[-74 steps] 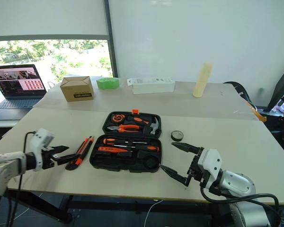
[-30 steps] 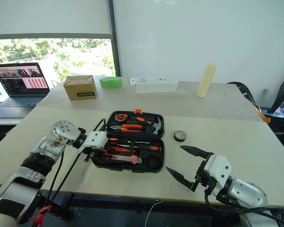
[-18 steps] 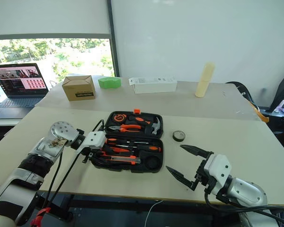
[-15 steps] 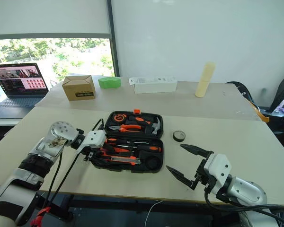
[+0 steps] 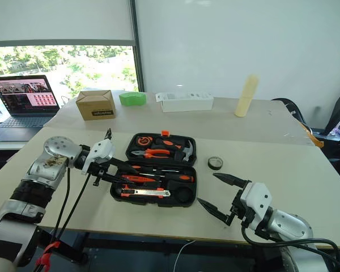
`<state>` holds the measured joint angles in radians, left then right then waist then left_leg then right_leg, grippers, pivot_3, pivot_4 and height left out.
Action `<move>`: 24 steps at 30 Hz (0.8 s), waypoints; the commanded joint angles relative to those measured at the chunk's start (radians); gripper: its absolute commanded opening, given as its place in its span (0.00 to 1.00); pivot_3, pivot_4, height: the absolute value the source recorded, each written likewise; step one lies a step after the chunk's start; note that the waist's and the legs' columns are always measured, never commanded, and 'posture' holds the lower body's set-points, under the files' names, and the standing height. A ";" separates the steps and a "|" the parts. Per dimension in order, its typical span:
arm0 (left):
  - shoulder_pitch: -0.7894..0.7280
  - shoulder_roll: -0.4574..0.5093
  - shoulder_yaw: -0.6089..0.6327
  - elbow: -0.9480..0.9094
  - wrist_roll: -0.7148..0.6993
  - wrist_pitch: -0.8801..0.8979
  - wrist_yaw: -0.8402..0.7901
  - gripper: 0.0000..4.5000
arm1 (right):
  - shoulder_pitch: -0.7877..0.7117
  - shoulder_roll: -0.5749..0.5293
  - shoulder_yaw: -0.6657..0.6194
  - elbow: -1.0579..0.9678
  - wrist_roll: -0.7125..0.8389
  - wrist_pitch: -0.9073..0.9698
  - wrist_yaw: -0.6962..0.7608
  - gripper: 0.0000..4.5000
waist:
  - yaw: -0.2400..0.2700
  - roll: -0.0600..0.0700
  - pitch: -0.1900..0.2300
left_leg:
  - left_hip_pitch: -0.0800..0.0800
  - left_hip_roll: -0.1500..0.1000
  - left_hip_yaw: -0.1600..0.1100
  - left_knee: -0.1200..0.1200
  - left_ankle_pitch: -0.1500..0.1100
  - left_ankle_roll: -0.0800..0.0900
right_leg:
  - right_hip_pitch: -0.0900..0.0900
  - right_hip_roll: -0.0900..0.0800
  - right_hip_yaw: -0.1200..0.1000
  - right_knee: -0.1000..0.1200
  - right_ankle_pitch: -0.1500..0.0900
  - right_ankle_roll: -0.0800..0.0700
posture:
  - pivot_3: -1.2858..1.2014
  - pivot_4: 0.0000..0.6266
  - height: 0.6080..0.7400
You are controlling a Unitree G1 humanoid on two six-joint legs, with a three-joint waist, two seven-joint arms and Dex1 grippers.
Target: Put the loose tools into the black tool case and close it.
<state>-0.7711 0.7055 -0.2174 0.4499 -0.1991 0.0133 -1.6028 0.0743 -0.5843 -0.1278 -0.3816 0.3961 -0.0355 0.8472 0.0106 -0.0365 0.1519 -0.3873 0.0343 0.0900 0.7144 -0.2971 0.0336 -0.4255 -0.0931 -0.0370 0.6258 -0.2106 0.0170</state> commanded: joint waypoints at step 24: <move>0.095 -0.117 -0.105 0.124 0.266 -0.170 0.288 0.00 | 0.020 0.002 -0.033 -0.029 -0.005 -0.037 -0.023 1.00 | 0.004 0.007 -0.007 | 0.006 0.000 -0.001 0.001 0.000 0.000 | 0.006 -0.001 0.001 0.002 0.000 0.000 | 0.52 0.24 1.00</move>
<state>-0.7112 0.5929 -0.2771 0.5260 -0.0049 -0.1919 -1.3533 0.0923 -0.5835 -0.1323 -0.3813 0.3930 -0.0423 0.8329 0.0149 -0.0300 0.1451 -0.3804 0.0337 0.0888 0.7150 -0.2970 0.0335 -0.4187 -0.0939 -0.0364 0.6275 -0.2104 0.0172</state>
